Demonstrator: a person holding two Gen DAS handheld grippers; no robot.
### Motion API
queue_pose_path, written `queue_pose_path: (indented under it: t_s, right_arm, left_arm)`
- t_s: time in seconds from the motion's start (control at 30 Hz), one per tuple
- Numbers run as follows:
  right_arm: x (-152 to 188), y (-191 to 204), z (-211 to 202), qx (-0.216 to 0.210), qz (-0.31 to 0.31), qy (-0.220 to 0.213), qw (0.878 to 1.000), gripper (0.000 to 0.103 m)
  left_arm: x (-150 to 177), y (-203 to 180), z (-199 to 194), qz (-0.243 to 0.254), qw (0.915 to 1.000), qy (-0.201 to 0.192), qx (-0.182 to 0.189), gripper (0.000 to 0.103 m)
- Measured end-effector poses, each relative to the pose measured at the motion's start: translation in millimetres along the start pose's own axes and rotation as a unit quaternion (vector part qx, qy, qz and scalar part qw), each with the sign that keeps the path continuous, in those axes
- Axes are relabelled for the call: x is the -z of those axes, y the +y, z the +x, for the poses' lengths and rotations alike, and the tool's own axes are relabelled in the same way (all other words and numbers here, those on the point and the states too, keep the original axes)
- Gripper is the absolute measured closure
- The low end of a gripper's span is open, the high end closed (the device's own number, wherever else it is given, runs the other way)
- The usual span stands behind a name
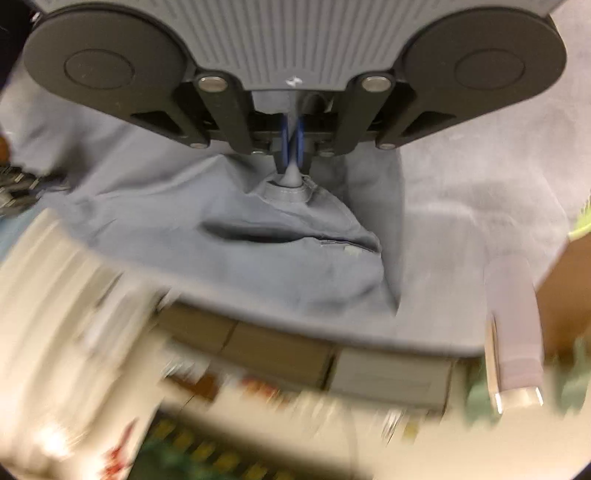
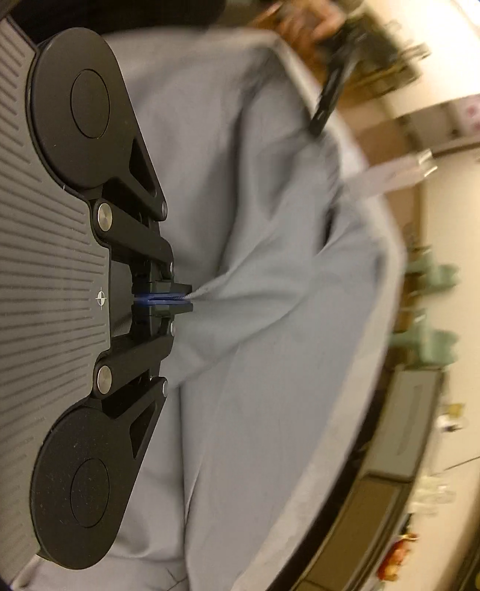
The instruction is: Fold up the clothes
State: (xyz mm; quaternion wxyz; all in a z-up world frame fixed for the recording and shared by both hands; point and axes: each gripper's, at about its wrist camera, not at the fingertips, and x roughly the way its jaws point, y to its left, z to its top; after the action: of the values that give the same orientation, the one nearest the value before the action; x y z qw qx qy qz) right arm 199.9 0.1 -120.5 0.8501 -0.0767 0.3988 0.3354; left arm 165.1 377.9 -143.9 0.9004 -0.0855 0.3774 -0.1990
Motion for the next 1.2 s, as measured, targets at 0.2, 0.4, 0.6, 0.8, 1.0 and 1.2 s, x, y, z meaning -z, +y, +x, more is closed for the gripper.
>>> queue_pose_path:
  t_s: [0.2,0.4,0.6,0.8,1.0,1.2]
  right_arm:
    - [72.6,51.0,6.9,-0.057,-0.031,0.092,0.994,0.103]
    - [53.0,28.6,-32.8,-0.088,0.038,0.027,0.995,0.048]
    - [10.7,-43.6,-76.3,-0.049,0.133,-0.083,0.986,0.017]
    - [-16.2,-85.5,-18.7,0.028,0.181,-0.054,0.982,0.017]
    - [-13.6,-83.6,32.4,0.024,0.163,-0.012,0.986,0.015]
    - [10.9,-49.0,54.0,-0.085,0.089,0.049,0.991,0.075]
  left_arm:
    - [47.1,4.8,-1.3,0.045,0.9893,0.137,-0.021,0.097]
    - [30.4,-2.8,-1.7,0.06,0.9903,0.122,-0.029,0.051]
    - [-22.2,28.2,29.3,-0.054,0.9972,0.043,-0.031,0.025]
    - [-67.1,49.4,116.5,-0.088,0.9897,0.049,-0.102,0.026]
    - [-92.4,54.0,162.9,-0.104,0.9871,0.074,-0.096,0.041]
    - [-121.2,-18.5,160.6,0.016,0.9984,0.042,-0.034,0.092]
